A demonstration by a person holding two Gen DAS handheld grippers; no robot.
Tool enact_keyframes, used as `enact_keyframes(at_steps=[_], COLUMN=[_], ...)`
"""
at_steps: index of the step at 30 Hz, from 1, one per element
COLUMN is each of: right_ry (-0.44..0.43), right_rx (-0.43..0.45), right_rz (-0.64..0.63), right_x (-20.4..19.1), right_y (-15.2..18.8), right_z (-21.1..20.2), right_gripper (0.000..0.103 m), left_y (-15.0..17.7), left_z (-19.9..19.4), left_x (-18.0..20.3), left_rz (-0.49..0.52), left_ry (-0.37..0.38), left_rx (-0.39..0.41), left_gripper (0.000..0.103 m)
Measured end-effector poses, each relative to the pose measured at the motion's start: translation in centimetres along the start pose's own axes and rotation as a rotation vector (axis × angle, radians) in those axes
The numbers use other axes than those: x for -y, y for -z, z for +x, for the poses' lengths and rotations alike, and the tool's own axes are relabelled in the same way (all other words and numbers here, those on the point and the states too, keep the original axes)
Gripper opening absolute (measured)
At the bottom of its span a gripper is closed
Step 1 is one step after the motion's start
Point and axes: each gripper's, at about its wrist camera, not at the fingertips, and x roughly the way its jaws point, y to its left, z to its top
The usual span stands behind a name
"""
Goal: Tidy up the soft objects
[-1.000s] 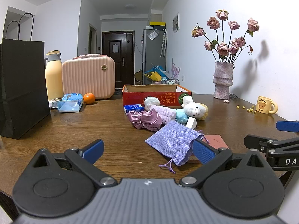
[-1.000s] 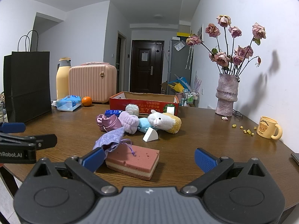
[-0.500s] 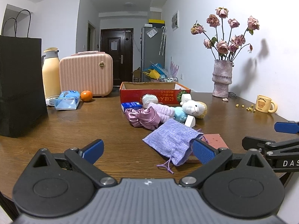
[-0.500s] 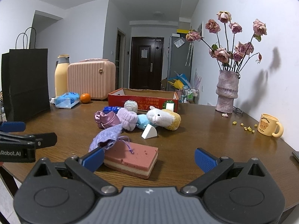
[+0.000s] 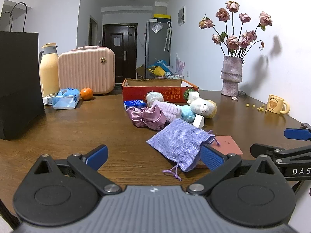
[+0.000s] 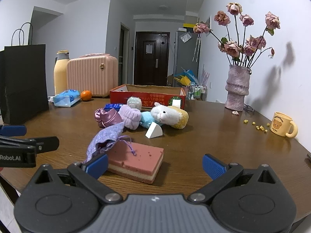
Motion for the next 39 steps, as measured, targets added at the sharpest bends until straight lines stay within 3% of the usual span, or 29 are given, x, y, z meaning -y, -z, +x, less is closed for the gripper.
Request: enact_keyframes(at_steps=[18,39], right_ry=[0.020,0.055], right_rx=[-0.058,-0.083], right_rz=[0.030,0.092], right_x=[1.9,7.0], right_y=[0.4,0.1], right_z=[3.5,7.7], right_gripper=[0.103,0.103], left_y=[-0.2,-2.0], left_z=[4.5,10.9], left_x=[1.2,5.2], left_rz=[0.009,0.057], left_ry=[0.043,0.069], left_rx=[-0.061,-0.135], left_gripper=[0.103,0.103])
